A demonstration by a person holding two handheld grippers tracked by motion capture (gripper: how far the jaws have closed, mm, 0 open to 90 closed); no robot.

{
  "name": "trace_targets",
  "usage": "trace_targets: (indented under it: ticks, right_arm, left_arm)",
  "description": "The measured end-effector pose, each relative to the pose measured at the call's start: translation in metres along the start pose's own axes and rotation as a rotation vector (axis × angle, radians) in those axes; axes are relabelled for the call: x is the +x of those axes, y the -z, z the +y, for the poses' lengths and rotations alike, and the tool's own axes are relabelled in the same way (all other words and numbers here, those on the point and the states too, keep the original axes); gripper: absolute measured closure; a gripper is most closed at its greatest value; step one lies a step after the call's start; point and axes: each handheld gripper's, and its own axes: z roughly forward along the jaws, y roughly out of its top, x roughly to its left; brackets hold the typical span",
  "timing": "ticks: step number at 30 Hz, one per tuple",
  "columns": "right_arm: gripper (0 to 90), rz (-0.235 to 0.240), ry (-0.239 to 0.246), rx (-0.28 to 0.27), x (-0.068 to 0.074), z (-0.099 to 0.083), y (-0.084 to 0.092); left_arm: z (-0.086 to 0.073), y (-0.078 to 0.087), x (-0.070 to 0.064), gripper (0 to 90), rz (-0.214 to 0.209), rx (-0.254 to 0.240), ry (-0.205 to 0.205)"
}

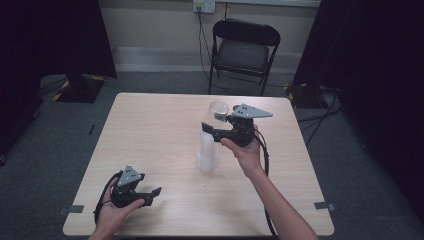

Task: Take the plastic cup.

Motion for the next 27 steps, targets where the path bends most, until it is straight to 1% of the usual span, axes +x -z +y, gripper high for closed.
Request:
trace_targets:
  ticks: [6,7,14,16,18,19,22,24,27]
  right_arm:
    - [35.0,0.003,-0.027,-0.019,-0.005,0.0,0.012]
    - [35.0,0.003,-0.03,-0.023,-0.006,0.0,0.014]
    - [35.3,-0.012,-0.045,-0.033,-0.01,0.002,0.029]
    - [35.4,-0.011,-0.048,-0.021,-0.011,0.001,0.034]
    - [35.4,-0.022,-0.047,-0.01,-0.012,-0.002,0.041]
    - [35.5,-0.027,-0.049,-0.01,-0.013,-0.004,0.044]
    - [35.5,-0.034,-0.061,-0.009,-0.016,-0.008,0.051]
    - [35.5,-0.036,-0.071,-0.013,-0.017,-0.009,0.054]
    - [35.5,-0.038,-0.072,-0.014,-0.018,-0.011,0.058]
  left_arm:
    - [0.0,0.003,0.003,19.1,0.013,-0.014,0.011]
    - [0.0,0.003,0.003,19.1,0.012,-0.015,0.02]
    - [0.0,0.002,0.001,19.1,0.013,-0.015,0.015]
    - [0.001,0.001,0.0,19.7,0.012,-0.014,0.012]
    - [0.002,0.001,-0.001,19.9,0.006,-0.016,0.005]
    - [0.002,0.0,-0.002,19.9,0.001,-0.017,0.011]
    - [0.002,0.0,-0.002,19.9,0.001,-0.018,0.003]
    - [0.003,0.0,-0.003,20.2,-0.003,-0.021,0.003]
    - [0.004,0.001,-0.003,21.2,-0.005,-0.023,0.003]
